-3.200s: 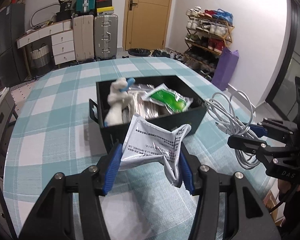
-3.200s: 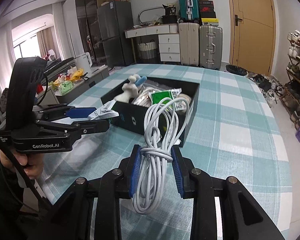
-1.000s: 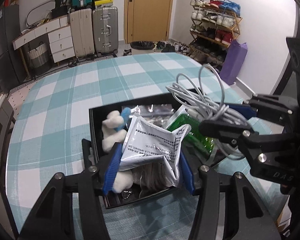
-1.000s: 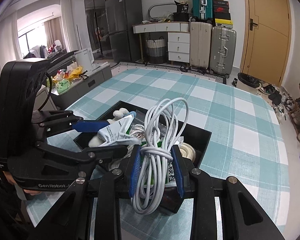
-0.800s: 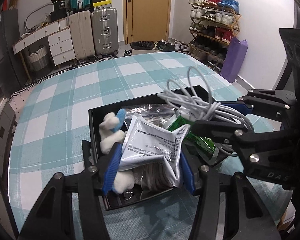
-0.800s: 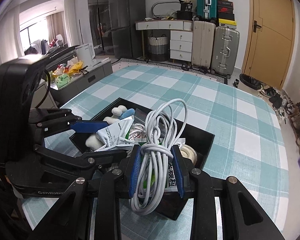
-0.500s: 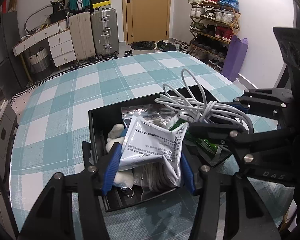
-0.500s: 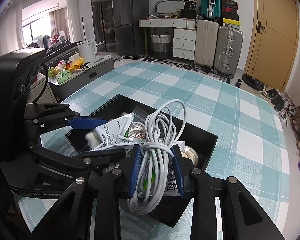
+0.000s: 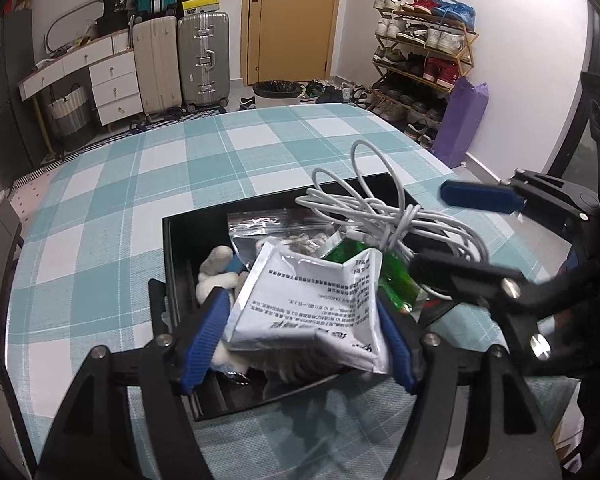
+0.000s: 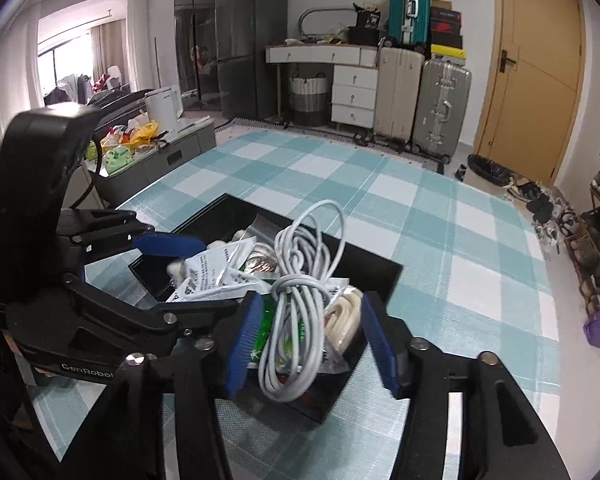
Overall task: Organize soft objects
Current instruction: 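Open both tools to drop the sachet and cable into the box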
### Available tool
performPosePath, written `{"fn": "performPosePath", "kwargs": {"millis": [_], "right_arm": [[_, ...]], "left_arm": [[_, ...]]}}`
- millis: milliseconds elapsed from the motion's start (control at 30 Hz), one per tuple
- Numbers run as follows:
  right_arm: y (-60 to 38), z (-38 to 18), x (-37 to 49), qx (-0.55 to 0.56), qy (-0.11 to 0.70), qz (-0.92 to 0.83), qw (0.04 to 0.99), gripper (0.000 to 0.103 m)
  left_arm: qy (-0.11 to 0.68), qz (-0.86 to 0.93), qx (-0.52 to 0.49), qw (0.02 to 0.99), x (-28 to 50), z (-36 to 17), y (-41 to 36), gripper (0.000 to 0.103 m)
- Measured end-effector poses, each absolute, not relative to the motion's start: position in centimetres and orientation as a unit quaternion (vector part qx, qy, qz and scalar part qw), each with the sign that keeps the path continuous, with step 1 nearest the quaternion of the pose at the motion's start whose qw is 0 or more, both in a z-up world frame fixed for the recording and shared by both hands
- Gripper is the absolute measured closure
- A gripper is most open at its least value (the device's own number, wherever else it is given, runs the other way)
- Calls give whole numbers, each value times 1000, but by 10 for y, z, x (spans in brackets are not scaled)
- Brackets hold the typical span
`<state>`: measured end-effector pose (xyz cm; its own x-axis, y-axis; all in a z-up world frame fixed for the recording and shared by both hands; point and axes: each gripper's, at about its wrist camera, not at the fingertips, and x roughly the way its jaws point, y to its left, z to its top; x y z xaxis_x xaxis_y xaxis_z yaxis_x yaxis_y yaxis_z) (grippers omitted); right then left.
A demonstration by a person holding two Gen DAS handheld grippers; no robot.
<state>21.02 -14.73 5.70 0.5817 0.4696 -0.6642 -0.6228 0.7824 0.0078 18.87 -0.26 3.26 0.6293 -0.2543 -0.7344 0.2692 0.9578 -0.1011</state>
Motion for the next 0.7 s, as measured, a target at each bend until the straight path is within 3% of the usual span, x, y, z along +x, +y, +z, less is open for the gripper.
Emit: {"fn": "performPosePath", "kwargs": {"millis": [33, 100, 267, 400, 700], "right_arm": [[-150, 59, 208, -109, 332, 308, 885, 24], [-157, 65, 202, -100, 320, 306, 891, 19], [-166, 73, 191, -90, 306, 300, 899, 7], [-170, 79, 180, -78, 297, 299, 903, 1], [-170, 79, 152, -68, 278, 303, 909, 1]], "left_arm": [[404, -146, 9, 903, 187, 34, -3, 25], [399, -141, 14, 906, 183, 38, -4, 12], [383, -141, -4, 913, 173, 48, 4, 0], [366, -128, -16, 922, 163, 52, 14, 0], [325, -92, -24, 941, 139, 50, 33, 0]]}}
